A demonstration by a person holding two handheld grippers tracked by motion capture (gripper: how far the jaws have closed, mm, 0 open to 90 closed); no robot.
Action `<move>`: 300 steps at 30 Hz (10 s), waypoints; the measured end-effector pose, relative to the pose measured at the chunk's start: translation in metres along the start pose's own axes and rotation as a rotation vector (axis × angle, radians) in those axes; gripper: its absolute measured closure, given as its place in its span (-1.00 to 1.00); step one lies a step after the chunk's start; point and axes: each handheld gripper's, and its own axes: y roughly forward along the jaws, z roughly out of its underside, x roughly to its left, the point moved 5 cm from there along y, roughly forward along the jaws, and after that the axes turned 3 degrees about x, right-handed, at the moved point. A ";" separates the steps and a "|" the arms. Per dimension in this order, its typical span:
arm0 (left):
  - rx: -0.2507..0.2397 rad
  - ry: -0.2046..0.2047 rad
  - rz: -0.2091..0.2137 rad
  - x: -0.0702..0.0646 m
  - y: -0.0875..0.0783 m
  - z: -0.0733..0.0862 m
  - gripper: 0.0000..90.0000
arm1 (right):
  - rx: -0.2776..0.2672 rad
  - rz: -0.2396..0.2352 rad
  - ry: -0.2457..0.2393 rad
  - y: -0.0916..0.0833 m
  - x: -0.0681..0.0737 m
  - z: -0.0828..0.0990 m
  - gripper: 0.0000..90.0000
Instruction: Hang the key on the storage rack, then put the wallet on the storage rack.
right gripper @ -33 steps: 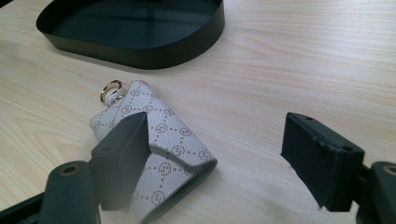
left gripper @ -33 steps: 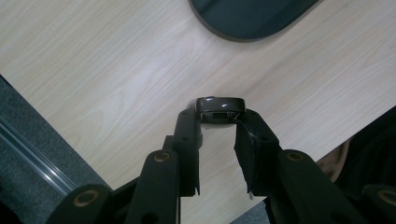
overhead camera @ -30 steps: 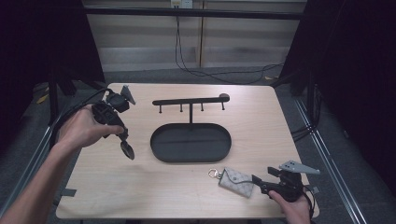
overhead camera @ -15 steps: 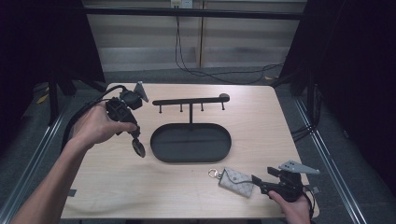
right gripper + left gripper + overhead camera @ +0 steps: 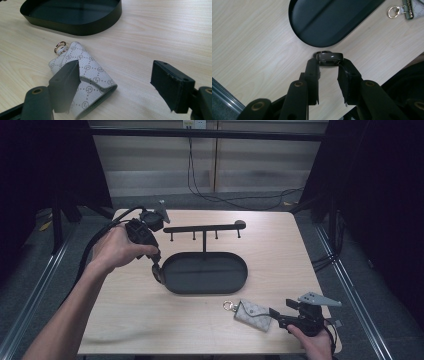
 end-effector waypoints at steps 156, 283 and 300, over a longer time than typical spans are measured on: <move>-0.700 -0.126 0.153 -0.003 0.124 0.157 -0.48 | 0.014 -0.016 -0.017 0.002 0.002 -0.002 -0.48; -0.659 -0.092 0.204 -0.009 0.159 0.176 -0.56 | 0.904 -0.118 -0.488 0.082 0.056 -0.051 -0.27; -0.644 -0.086 0.215 -0.010 0.160 0.175 -0.57 | 0.900 -0.118 -0.472 0.071 0.059 -0.070 -0.27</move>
